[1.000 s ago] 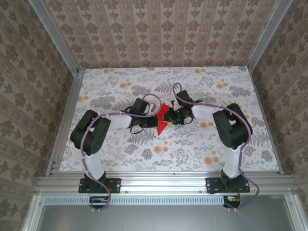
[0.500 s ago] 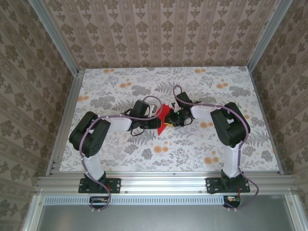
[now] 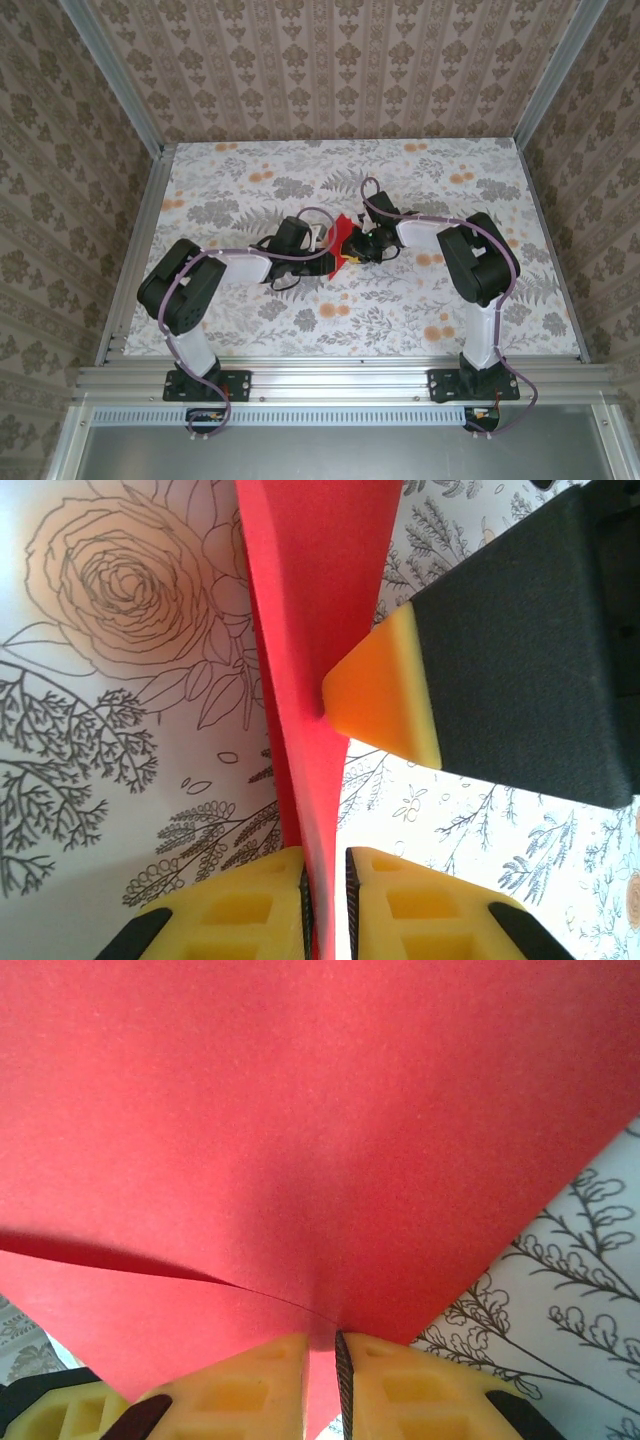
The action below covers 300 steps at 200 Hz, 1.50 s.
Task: Fold a paper plane with a square sheet of paper (pick it up from the middle)
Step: Fold the wing for the fifth time at the center of the table.
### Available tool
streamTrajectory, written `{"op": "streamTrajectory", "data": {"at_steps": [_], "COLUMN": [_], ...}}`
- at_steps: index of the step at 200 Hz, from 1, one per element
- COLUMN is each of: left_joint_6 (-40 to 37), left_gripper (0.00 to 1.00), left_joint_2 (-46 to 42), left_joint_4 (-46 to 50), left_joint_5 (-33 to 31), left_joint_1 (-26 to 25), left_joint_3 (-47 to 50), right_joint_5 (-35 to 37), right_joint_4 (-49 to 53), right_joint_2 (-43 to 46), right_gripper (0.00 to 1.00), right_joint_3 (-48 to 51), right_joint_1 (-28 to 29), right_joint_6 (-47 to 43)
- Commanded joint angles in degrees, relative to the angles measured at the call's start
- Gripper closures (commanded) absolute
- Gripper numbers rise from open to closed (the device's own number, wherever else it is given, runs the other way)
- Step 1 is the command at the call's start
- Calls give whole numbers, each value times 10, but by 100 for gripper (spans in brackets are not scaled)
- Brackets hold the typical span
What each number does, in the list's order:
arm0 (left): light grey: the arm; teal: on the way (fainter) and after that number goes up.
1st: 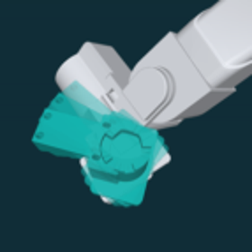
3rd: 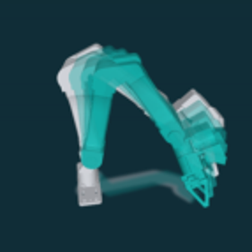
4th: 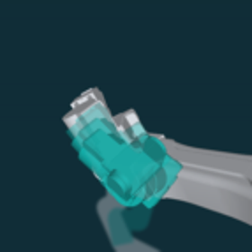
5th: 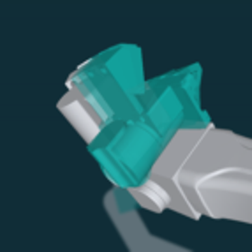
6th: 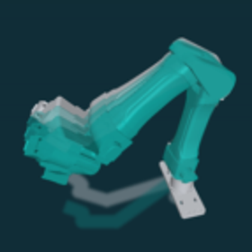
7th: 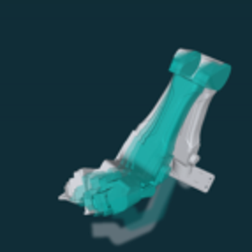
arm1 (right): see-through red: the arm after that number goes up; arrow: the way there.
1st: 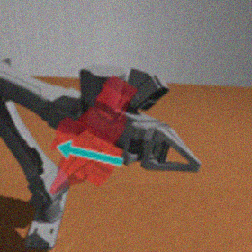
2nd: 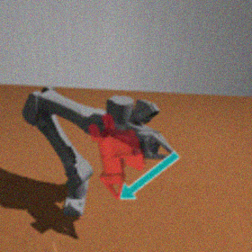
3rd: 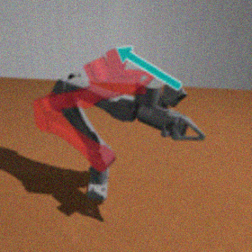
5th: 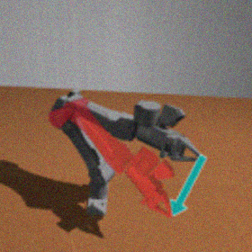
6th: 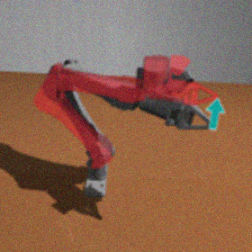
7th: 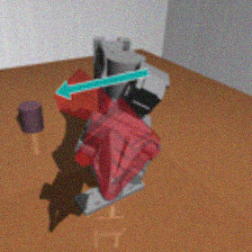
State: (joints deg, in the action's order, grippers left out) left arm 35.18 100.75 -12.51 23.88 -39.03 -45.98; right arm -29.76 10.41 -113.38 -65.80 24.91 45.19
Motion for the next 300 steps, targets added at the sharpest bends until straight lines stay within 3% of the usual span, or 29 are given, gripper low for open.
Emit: {"op": "streamTrajectory", "data": {"at_steps": [1, 71, 117, 158, 215, 300], "left_joint_6": [6, -12, -98, -198, -258, -303], "left_gripper": [81, 92, 97, 98, 99, 100], "left_joint_2": [-16, -21, -20, -24, -16, 1], "left_joint_4": [-5, 15, 58, 92, 103, 120], "left_joint_5": [-14, -61, -84, -103, -141, -209], "left_joint_1": [-6, -12, -14, -16, -30, -69], "left_joint_3": [14, 21, 2, -11, -22, -39], "right_joint_5": [31, 34, 14, 7, 0, -31], "right_joint_4": [10, 17, 5, -26, -52, -43], "right_joint_2": [-11, -10, 21, 69, 81, 3], "right_gripper": [82, 82, 79, 66, 49, 42], "right_joint_3": [12, 10, 5, 10, 1, -57], "right_joint_1": [2, 1, -6, -13, -15, -6], "right_joint_6": [8, 8, 24, 72, 192, 246]}}
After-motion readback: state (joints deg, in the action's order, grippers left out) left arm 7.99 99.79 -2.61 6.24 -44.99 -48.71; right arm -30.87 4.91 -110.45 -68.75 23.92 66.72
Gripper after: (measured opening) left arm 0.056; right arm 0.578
